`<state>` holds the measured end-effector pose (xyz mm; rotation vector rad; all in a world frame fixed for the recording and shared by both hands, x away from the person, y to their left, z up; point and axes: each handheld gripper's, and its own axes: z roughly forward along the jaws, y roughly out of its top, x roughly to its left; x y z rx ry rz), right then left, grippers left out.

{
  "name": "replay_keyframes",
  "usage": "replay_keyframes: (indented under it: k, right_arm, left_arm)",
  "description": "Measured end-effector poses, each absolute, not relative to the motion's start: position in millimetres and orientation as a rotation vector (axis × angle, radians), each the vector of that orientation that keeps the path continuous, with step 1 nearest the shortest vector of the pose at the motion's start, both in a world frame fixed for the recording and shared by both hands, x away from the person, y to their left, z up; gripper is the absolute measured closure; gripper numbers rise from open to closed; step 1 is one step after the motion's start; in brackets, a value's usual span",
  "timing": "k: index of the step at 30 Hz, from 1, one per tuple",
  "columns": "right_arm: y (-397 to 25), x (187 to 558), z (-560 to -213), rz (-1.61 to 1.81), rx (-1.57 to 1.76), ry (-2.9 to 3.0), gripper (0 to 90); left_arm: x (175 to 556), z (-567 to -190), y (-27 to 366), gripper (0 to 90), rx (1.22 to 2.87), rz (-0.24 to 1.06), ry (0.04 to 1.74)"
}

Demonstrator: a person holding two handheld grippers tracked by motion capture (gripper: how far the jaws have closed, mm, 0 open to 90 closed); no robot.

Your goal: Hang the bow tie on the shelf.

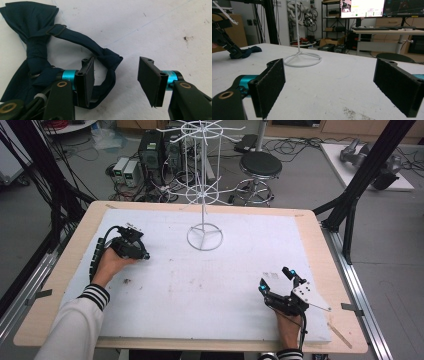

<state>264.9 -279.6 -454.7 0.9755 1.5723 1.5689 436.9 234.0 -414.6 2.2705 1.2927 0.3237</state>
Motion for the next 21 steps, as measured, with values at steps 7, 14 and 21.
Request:
replay_keyframes:
  k: [7, 14, 21]
  right_arm:
    - [-280.4, 264.9, -454.6, 1.57, 0.98, 1.571, 9.6]
    - [-280.4, 264.9, -454.7, 1.576, 0.987, 1.569, 9.6]
    - [-280.4, 264.6, -454.7, 1.575, 0.991, 1.568, 9.6]
  left_arm:
    - [439.9, -416.3, 231.0, 53.7, 2.296, 0.321, 1.323]
    - [440.4, -416.1, 231.6, 65.7, 2.301, 0.333, 1.332]
    - [441.8, -415.1, 234.2, 75.4, 2.298, 0.351, 1.349]
